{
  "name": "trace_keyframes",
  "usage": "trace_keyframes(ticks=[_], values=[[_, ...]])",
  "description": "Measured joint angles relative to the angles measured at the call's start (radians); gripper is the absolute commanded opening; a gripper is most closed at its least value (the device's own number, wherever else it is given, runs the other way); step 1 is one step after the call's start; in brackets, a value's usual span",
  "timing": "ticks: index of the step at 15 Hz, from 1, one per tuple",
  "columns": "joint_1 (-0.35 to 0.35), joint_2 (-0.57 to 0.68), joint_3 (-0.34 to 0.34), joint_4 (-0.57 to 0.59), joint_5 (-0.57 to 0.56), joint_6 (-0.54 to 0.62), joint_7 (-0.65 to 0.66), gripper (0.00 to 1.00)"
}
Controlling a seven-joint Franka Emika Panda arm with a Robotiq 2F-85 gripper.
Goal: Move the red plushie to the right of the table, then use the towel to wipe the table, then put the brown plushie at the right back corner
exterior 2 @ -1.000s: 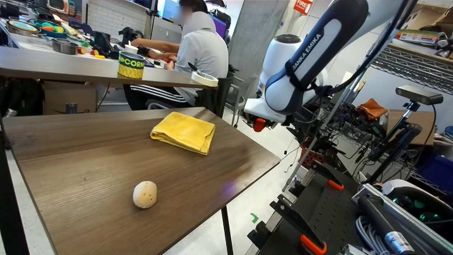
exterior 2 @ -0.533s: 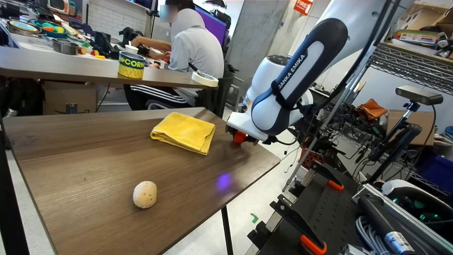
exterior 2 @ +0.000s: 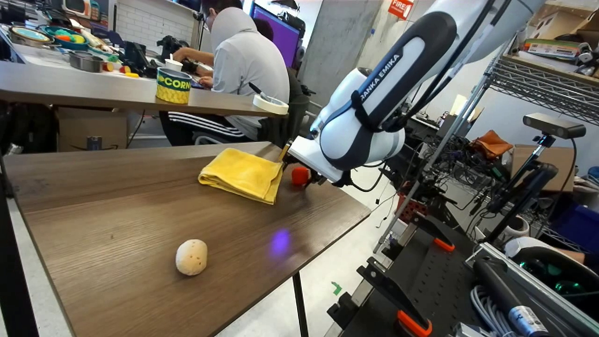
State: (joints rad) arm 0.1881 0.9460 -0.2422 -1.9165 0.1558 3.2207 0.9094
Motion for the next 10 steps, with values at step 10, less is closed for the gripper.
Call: trace_keyframes(ticks=[10], values=[[-0.118, -0.134, 0.323, -0.001, 0.052, 0.011, -0.168, 1.00]])
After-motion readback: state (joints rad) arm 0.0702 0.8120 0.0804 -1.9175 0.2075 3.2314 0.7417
